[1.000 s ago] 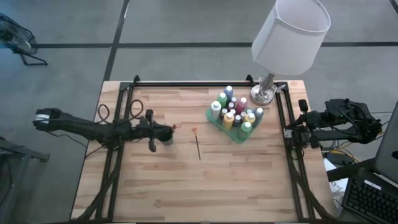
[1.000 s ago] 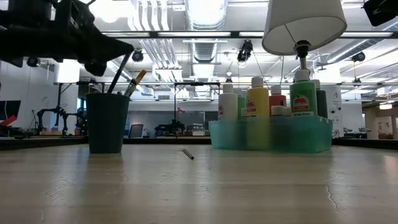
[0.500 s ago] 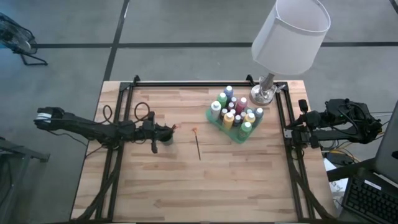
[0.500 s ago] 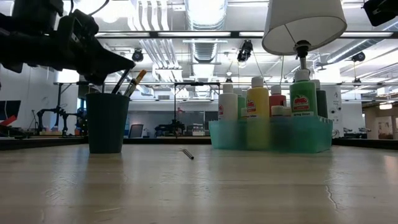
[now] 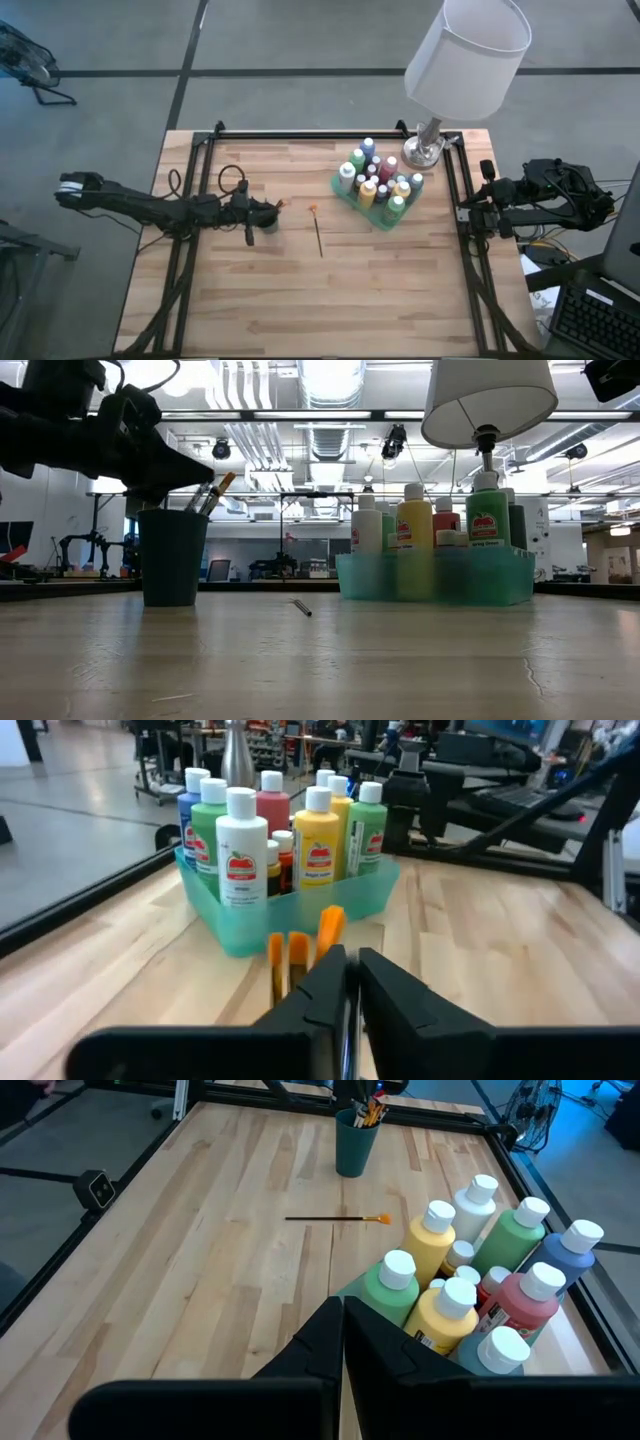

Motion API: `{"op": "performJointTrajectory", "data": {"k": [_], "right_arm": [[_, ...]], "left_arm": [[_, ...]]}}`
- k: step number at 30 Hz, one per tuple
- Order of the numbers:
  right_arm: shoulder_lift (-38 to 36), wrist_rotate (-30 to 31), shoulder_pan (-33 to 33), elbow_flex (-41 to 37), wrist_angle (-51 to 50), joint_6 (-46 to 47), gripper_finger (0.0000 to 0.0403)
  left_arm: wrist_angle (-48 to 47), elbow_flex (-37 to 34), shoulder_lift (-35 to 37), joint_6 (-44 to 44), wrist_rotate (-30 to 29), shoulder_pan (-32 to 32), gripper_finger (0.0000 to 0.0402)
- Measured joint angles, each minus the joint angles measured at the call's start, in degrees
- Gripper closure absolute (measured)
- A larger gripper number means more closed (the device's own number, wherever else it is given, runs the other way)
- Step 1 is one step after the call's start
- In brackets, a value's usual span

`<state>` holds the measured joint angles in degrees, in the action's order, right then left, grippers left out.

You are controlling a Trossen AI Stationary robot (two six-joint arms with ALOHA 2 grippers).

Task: Pick & Place Paint Supplies
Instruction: Put the silver paint brush into the green cup, then put the orange paint brush into the green cup

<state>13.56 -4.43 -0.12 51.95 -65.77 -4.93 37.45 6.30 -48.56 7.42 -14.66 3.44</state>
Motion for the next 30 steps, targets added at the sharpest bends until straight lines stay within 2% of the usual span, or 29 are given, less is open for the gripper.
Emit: {"op": "performJointTrajectory", "data": {"k": [7,12,20,25,30], "right_arm": [[0.0,0.0,0.0,0.0,0.0,0.0,0.0394],[0.0,0.0,0.0,0.0,0.0,0.0,0.0394],[0.0,0.0,0.0,0.0,0.0,0.0,0.0394],[0.0,0.0,0.0,0.0,0.0,0.0,0.0394],[0.0,0.0,0.0,0.0,0.0,0.0,0.0394]], "left_arm": [[-0.4,1.0,0.0,2.5,0.0,0.0,0.0311],[-0.3,5.2,0.1,0.8,0.0,0.0,0.0283],[-2.8,17.1,0.1,-8.8,-1.3,0.0,0.0278],[-9.0,26.3,0.0,-9.0,-5.2,0.0,0.0278],[-10.3,33.9,0.1,-9.2,-5.3,0.0,0.0278]]}}
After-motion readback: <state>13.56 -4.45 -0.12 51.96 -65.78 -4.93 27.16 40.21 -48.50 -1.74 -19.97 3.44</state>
